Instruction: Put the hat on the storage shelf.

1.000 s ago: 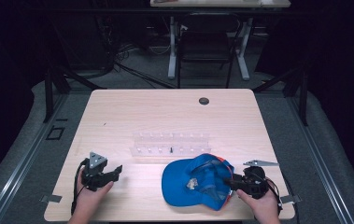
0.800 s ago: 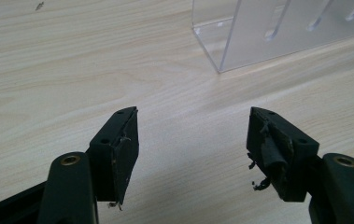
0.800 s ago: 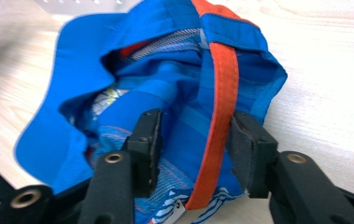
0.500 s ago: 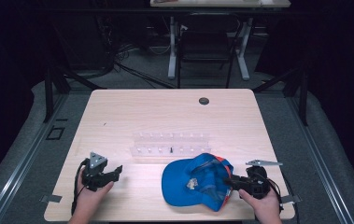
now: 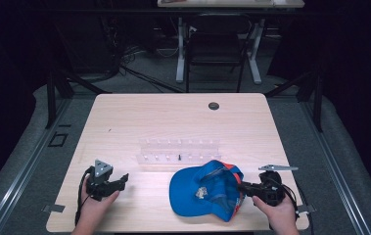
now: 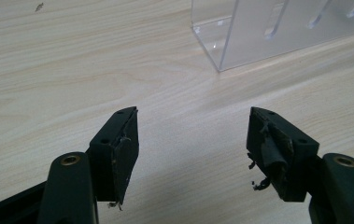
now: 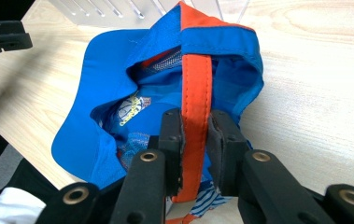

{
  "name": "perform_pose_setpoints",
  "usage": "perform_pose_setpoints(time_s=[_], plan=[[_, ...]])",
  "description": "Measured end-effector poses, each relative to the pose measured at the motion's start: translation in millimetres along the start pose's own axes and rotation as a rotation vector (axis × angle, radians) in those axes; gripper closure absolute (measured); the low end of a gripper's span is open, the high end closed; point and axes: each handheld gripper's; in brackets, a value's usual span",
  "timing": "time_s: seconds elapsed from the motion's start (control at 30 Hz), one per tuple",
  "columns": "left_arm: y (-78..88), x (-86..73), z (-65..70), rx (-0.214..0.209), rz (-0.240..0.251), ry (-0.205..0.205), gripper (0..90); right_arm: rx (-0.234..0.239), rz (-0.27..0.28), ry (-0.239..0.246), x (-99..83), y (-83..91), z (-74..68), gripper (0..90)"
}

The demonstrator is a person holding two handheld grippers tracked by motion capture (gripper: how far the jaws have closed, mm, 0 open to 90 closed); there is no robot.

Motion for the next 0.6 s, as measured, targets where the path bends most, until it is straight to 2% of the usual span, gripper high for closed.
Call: perform_pose_setpoints(time_s=[0.37,0.6], plan=[[-0.6,-0.1,0.9,0.002,0.001,-0.001,34.3,-0.038,0.002,0.013,3.4,5.1,-6.0,78.1],[-0.6,-0.2,0.8,0.002,-0.002,-0.006,34.3,-0.042,-0.016,0.018,8.7,11.2,-9.9,78.3]])
Point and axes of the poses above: each handheld gripper's, and its own axes: y roughly backward along the jaws, x roughly out of its top, z roughly to its right, and after that the axes turned 9 degrees about -z, right-handed
